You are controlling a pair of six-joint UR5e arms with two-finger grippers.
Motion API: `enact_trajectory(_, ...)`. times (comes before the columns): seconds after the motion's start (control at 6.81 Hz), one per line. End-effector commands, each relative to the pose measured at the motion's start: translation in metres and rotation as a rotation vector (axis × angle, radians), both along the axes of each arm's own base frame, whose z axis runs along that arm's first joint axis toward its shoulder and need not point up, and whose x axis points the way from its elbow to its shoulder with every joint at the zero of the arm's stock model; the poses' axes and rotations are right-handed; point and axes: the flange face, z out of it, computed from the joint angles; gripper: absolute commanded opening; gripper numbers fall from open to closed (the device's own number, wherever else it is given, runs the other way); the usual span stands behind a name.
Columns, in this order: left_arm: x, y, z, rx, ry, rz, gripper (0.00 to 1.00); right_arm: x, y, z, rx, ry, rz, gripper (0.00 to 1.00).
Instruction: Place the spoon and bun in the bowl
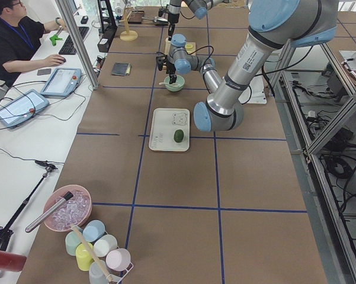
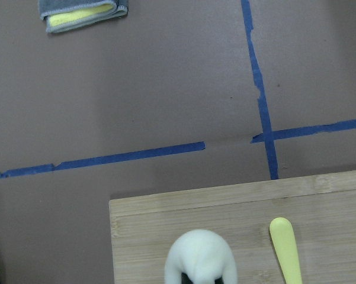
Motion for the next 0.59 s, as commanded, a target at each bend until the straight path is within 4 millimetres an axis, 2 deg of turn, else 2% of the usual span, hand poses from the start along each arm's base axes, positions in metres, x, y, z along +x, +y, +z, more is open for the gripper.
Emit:
enact_trajectory(0.0, -0.048, -0.012, 0.002, 0.056, -0.060, 0.002, 1.00, -0.025, 0.005, -0.024, 0.016, -0.018, -0.030, 0.00)
enact_trajectory(0.29, -0.121, -0.018, 0.025, 0.122, -0.148, 0.050, 1.00, -0.079, 0.015, -0.089, -0.005, 0.018, -0.082, 0.00)
enact_trajectory(0.44, -0.148, -0.018, 0.039, 0.164, -0.191, 0.071, 1.00, -0.111, 0.027, -0.106, 0.013, 0.027, -0.075, 0.00)
